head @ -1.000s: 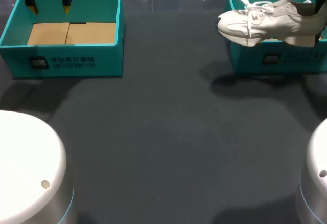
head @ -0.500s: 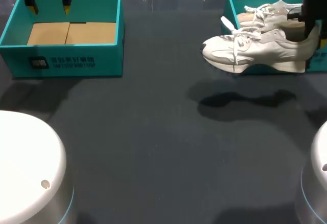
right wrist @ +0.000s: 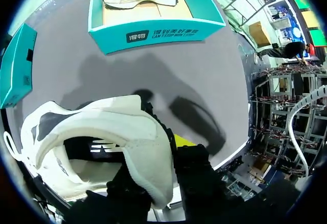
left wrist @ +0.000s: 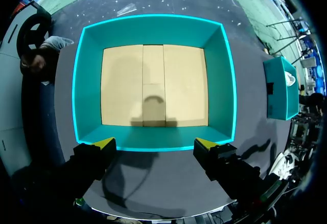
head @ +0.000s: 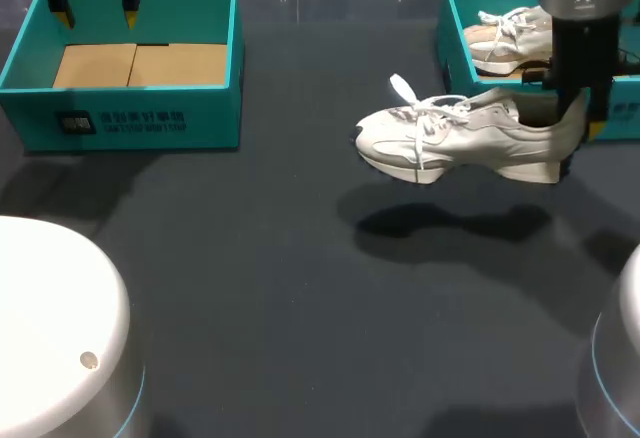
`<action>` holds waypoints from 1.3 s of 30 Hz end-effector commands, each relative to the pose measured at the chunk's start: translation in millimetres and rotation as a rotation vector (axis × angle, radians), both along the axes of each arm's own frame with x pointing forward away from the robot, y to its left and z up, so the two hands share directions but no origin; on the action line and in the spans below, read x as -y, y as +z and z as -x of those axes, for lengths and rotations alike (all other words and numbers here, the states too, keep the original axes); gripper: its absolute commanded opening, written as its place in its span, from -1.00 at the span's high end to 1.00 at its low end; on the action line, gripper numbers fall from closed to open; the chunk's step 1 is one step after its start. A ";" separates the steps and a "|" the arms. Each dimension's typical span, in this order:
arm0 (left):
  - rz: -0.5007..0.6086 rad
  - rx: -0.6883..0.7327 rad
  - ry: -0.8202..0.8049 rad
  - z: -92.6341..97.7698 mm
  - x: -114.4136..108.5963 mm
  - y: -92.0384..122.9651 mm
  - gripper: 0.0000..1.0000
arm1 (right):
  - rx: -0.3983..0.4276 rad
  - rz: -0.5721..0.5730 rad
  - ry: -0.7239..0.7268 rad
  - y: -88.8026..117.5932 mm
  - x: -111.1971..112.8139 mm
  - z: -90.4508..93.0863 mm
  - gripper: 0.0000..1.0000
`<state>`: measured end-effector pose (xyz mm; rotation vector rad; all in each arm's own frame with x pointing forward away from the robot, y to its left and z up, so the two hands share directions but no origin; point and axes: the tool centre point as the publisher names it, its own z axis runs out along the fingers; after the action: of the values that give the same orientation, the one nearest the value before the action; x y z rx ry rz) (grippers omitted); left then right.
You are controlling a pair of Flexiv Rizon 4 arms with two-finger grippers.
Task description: Take the shoe out of the shoebox, open the shoe tongue, remove and reinsert the insole, then place the shoe into the shoebox
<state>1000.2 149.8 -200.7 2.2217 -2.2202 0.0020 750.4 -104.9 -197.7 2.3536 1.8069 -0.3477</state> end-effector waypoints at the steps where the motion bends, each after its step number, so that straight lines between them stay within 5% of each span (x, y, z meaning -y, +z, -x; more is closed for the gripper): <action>1: -0.001 0.000 0.000 0.1 0.0 0.4 -1.00 | 0.031 -0.004 0.004 1.7 -1.1 9.6 1.00; 11: -0.001 0.000 0.000 0.1 0.0 0.4 -1.00 | 0.031 -0.004 0.004 1.7 -1.1 9.6 1.00; 17: -0.001 0.000 0.000 0.1 0.0 0.4 -1.00 | 0.044 0.053 -0.026 -8.9 -42.1 32.8 1.00; 30: -0.001 0.000 0.000 0.1 0.0 0.4 -1.00 | 0.062 0.074 -0.026 -43.6 -94.0 66.6 1.00; 39: -0.001 0.000 0.000 0.1 0.0 0.4 -1.00 | 0.062 0.074 -0.026 -43.6 -94.0 66.6 1.00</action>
<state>1000.2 149.8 -200.7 2.2217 -2.2201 0.0020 682.1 -13.0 -242.2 2.3130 1.7086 -0.3290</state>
